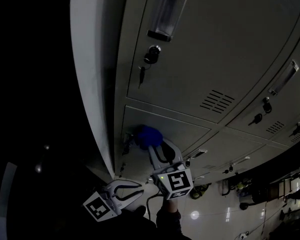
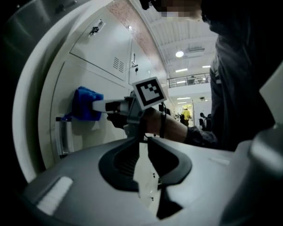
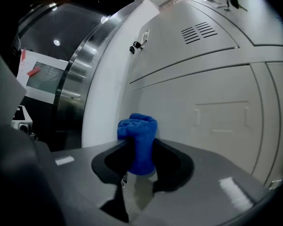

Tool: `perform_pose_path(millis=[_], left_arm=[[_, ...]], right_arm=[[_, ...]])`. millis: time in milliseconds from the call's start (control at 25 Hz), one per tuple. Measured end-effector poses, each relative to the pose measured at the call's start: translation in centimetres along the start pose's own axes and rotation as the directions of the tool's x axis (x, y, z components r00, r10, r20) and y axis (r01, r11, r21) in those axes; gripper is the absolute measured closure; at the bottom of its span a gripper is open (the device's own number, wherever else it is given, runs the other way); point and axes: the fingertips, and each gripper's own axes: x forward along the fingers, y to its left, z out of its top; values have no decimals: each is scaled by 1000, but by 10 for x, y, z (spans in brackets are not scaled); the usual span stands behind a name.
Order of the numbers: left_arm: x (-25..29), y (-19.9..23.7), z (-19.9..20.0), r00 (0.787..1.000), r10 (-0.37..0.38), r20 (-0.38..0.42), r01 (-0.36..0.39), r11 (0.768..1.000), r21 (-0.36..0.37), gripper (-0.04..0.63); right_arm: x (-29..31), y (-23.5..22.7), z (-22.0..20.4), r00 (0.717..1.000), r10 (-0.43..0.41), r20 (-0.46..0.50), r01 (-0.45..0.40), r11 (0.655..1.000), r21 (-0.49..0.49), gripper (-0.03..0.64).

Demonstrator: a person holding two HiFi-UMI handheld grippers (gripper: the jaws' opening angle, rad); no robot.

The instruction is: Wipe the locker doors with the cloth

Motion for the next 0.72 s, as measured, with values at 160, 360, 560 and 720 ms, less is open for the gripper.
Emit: perform_pose_path(millis=[160,360,560,720], left_arm=[[30,-18,5,1000,-24,-1,24,1000,3,541],[64,-33,9,999,-47,-4,47,999,11,541],[93,-49,11,998,-60,-5,60,998,13,541],[108,-57,10,999,-54,-5,54,998,7,541]], right_arm=[[-28,-29,-6,1000,-25,-7,25,1000,6,495],[-59,-63,-14,998,-59,-15,59,998,9,495],[-84,-90,-22,997,-76,-23,77,997,11,495],[-96,-103,-24,997,-73,-22,74,997,8,495]])
